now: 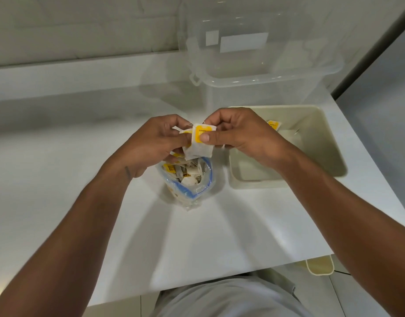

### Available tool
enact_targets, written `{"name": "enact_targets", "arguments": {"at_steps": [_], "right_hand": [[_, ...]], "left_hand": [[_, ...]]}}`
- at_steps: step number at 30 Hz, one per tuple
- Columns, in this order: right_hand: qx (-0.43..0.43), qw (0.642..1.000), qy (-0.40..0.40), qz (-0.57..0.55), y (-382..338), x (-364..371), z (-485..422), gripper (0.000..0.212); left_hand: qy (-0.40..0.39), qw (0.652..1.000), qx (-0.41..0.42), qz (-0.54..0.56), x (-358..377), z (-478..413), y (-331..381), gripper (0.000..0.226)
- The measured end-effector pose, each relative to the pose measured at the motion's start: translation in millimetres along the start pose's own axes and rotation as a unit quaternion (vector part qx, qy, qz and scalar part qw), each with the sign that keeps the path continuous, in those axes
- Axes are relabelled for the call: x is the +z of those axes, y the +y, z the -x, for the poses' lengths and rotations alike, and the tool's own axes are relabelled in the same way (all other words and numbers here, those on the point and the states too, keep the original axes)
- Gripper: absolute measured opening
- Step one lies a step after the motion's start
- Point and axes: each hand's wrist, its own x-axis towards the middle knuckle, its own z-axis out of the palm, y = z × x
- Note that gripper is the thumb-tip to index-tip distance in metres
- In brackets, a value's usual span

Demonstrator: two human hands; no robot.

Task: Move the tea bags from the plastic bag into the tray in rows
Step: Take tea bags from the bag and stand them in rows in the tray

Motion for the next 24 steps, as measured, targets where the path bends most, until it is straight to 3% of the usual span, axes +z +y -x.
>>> {"name": "enact_targets", "arguments": {"at_steps": [9,17,24], "right_hand": [[0.037,0.999,0.027,0.022,9.3,-18.4,3.4,0.006],[0.056,0.997,0.037,0.047,16.7,-55.5,19.1,0.014],[0.057,0.986,0.073,0.137,22.1,-97.2,32.2,0.011]], "left_hand": [[0.036,0.999,0.011,-0.036,5.4,-5.4,-0.7,0.011],[0.030,0.995,0.053,-0.083,25.0,-26.2,11.0,0.019],[0.059,0.952,0.110,-0.281,57.8,-55.5,31.1,0.013]]}}
